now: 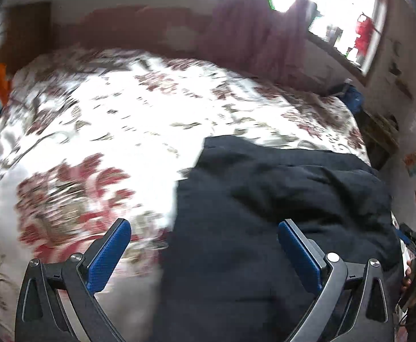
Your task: Fold large clothes
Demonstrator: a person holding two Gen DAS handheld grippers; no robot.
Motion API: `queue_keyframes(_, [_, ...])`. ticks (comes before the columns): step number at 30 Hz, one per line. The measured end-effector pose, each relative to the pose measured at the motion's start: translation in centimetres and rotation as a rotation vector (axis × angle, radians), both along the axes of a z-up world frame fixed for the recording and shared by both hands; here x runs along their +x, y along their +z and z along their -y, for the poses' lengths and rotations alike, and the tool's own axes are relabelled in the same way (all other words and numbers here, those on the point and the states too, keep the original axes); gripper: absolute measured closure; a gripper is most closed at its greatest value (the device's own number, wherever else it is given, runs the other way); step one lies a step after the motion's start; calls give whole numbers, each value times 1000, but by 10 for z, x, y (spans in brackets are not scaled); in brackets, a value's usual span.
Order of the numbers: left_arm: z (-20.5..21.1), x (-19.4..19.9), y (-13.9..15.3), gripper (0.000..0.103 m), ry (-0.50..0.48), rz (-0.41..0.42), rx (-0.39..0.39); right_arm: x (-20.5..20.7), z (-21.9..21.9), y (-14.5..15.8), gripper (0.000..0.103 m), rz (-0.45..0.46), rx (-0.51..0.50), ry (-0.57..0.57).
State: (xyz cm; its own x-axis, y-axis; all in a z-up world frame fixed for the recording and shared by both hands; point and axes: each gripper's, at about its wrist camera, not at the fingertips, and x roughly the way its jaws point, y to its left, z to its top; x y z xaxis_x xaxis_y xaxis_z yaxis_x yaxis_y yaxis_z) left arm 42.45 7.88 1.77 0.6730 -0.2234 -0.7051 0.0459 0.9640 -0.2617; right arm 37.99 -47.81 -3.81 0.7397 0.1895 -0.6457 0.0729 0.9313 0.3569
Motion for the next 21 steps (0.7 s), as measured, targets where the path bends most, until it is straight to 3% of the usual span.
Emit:
queue_keyframes(4, [-38,6,-24,0,18,-118,-95,7,1,-16,11,-44,22,19])
queue_keyframes(6, [-45,5,-32,0,-5,-114,-127,9,2,-23,7,-43,47,21])
queue_keyframes(8, [-41,4,-33,0,-39,-94,-108,8,5,-29,5,-42,83,16])
queue_keyframes(14, [-8,1,-37,0,-286,-86,-86,-7,17,-49,2,-8,171,-46])
queue_keyframes(21, [4,20,-56,0,-407,-194,-127,-12,42,-90,1,-2,454,-20])
